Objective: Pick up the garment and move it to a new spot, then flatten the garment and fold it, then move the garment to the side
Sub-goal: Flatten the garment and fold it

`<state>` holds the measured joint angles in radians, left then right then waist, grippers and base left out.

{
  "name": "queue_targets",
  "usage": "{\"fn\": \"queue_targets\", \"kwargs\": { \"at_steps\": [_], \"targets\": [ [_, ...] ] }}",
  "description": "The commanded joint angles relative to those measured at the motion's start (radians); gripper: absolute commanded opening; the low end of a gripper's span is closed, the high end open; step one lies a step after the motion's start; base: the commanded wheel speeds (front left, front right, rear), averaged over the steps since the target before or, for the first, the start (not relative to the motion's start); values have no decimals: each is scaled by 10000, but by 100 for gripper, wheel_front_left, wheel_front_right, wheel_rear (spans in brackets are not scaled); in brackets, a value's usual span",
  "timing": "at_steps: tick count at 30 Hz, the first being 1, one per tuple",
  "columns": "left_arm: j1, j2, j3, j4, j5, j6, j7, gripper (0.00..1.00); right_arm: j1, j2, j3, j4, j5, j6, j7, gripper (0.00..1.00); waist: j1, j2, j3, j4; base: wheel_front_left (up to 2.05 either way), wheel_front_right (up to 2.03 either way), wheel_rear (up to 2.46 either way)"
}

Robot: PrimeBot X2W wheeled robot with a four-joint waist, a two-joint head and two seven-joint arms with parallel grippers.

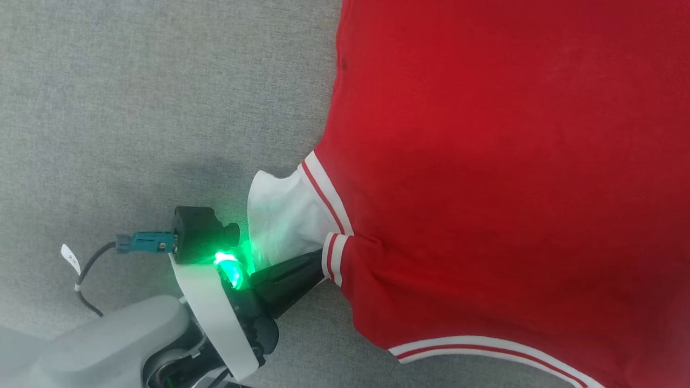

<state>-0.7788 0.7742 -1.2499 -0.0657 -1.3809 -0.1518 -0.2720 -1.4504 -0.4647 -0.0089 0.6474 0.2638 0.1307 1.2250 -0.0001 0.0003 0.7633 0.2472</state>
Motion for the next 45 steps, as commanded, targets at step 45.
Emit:
{"fn": "queue_targets", "kwargs": {
  "at_steps": [45],
  "targets": [
    [3782,5,3014,1865,564,226,82,0,15172,-1814,1411,-9888,5560,0,-127,30,1,-3,-4467,-2070,0,0,0]
  ]
}}
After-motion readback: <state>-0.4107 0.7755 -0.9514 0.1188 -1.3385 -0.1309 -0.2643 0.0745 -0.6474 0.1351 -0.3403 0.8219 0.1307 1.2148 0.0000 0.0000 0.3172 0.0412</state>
